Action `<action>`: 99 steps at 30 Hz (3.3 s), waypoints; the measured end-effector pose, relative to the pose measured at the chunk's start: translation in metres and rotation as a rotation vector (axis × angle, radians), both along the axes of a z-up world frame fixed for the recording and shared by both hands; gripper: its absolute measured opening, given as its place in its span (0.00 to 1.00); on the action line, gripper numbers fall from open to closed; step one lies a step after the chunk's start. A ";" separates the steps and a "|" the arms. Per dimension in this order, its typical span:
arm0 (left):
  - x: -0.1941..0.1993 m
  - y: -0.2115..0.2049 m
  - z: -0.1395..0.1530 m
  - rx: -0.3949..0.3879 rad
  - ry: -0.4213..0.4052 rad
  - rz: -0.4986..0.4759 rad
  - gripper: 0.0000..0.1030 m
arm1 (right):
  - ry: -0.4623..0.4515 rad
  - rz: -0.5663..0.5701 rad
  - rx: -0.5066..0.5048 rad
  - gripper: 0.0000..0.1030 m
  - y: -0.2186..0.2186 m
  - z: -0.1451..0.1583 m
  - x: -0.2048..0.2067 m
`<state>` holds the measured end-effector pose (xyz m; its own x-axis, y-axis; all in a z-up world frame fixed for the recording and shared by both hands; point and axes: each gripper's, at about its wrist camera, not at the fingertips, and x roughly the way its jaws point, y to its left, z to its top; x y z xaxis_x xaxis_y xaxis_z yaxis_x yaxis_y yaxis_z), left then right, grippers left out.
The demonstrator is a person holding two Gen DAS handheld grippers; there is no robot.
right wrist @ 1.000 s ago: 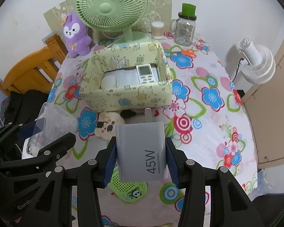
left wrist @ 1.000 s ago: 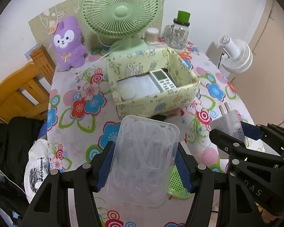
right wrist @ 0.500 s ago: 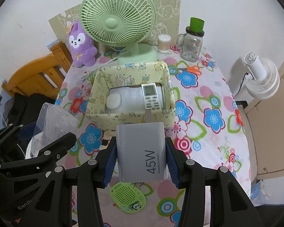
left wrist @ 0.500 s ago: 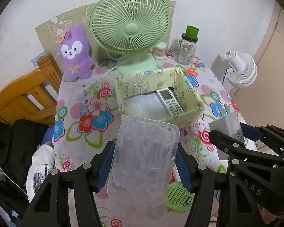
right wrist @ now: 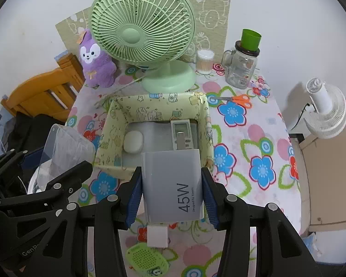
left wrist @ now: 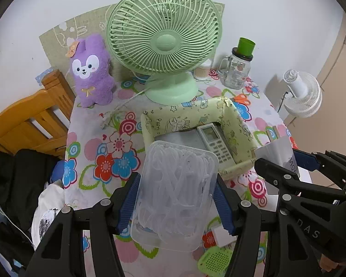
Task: Organize rigid objects
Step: 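Carry the floss-pick box and white charger over the cardboard box with both tools, then open the left tool to drop the floss-pick box while the right tool releases the charger into the box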
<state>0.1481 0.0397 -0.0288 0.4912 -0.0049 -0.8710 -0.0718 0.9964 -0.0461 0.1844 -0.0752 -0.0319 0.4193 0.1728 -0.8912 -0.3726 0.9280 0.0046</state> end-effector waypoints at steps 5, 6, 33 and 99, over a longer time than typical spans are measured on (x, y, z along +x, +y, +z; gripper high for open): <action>0.016 0.004 -0.005 -0.008 0.002 0.009 0.62 | 0.006 0.008 0.007 0.50 0.003 -0.005 0.018; 0.020 0.006 -0.006 -0.019 0.000 0.014 0.62 | 0.006 0.009 0.010 0.50 0.004 -0.006 0.023; 0.079 0.022 -0.062 -0.077 0.109 0.040 0.62 | 0.067 0.004 -0.002 0.50 0.015 -0.052 0.092; 0.092 -0.011 -0.088 -0.034 0.203 -0.114 0.92 | 0.189 0.018 -0.004 0.78 0.035 -0.101 0.109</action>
<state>0.2397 0.0286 -0.1167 0.3010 -0.0811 -0.9502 0.0297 0.9967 -0.0756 0.2929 -0.0405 -0.1331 0.2417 0.1747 -0.9545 -0.3819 0.9214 0.0720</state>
